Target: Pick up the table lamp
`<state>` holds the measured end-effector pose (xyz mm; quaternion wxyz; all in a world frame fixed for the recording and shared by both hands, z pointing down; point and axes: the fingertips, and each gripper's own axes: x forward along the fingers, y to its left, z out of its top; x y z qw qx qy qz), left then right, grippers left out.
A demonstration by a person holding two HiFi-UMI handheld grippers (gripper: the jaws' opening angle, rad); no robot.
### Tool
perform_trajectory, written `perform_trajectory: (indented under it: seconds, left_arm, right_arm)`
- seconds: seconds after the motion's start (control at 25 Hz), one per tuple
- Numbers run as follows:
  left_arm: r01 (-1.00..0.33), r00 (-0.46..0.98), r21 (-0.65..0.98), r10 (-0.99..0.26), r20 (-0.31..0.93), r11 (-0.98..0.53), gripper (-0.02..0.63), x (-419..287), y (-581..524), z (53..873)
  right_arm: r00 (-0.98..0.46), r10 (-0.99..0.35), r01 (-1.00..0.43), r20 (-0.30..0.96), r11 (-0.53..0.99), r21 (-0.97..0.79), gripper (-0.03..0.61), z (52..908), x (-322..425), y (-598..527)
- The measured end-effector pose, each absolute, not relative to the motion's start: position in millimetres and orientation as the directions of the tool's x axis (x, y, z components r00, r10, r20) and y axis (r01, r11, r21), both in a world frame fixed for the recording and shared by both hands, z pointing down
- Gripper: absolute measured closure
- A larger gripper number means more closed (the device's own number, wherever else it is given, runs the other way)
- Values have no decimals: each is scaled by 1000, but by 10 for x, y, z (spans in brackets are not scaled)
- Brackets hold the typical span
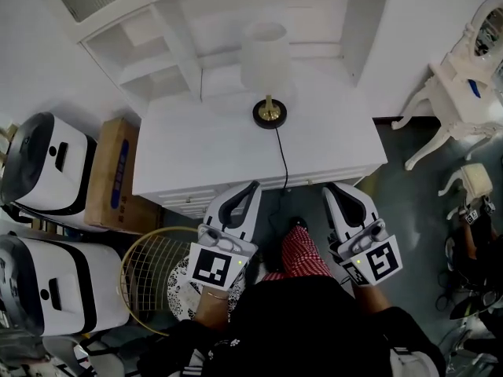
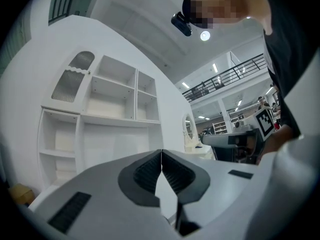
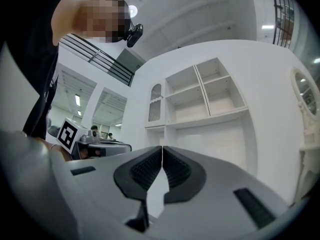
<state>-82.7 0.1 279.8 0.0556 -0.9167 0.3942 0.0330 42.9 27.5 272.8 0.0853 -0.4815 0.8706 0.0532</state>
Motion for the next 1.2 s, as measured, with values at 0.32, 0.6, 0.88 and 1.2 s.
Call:
perform_trajectory:
  seconds: [0.32,0.6,0.88,1.2]
  left_arm:
    - [-746,666,-95,-739,-102,-659,604,-732,-481,2807]
    - [-757,653,-63,-753,-78,-650,604,-658,-865,2921]
    - [-760,650,-53,-758,-49,-648,604,-602,-1134,3072]
    - [-754,656,-56,-754,-33,-654,604,-539,-1392,3197]
  right_arm:
    - [-564,-799,-822,-209,567,48,561,2673,487,-265]
    - [-604,-779,-795,-168,604,53,561,2808,479,-724]
    - [-629,-765,-774,-139,633,19,561,2999,458,-1093]
    - [-647,-754,-760,-117,650,15,558,3133,415,-1445]
